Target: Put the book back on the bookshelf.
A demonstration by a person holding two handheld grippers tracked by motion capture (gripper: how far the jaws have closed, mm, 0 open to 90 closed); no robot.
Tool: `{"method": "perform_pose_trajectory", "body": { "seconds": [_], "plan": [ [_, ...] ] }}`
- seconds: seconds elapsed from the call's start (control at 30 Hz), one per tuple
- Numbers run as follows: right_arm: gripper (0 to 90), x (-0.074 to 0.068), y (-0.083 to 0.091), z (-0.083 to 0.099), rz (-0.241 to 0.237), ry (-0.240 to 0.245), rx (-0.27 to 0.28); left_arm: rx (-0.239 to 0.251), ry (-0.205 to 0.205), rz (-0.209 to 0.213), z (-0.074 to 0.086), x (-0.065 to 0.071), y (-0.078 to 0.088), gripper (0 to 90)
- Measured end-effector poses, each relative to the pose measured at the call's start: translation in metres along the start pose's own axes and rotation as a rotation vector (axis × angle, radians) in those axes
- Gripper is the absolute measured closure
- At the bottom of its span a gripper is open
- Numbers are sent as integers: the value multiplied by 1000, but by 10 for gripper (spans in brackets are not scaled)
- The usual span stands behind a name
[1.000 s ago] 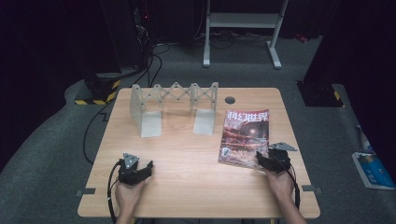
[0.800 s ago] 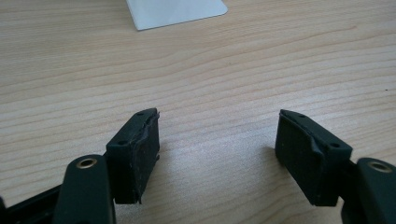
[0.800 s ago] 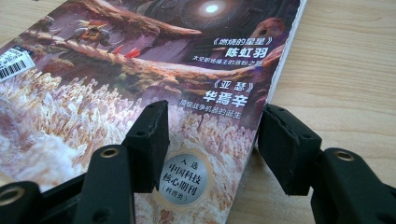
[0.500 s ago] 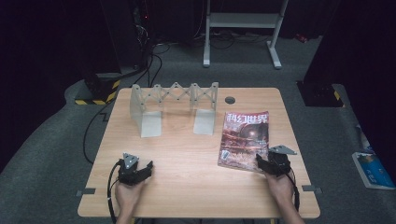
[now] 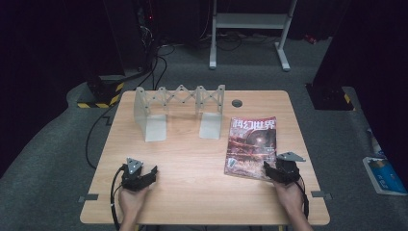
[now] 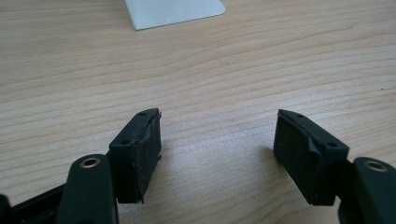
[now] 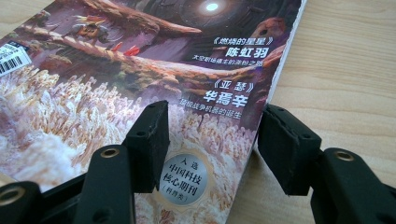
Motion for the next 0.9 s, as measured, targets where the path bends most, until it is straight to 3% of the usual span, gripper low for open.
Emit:
{"method": "perform_pose_trajectory", "body": {
  "seconds": [0.9],
  "plan": [
    [437, -6, 24, 27, -37, -3, 1, 0, -17, -1, -1, 1, 0, 368]
  ]
}}
Point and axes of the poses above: each handheld gripper's, and its own axes: y roughly backward along the jaws, z roughly out of its underside, x roughly to its right, the point moved 3 cm from there along -y, roughly forward along the jaws, and after that the axes turned 15 degrees about -y, right-handed, at the moved point
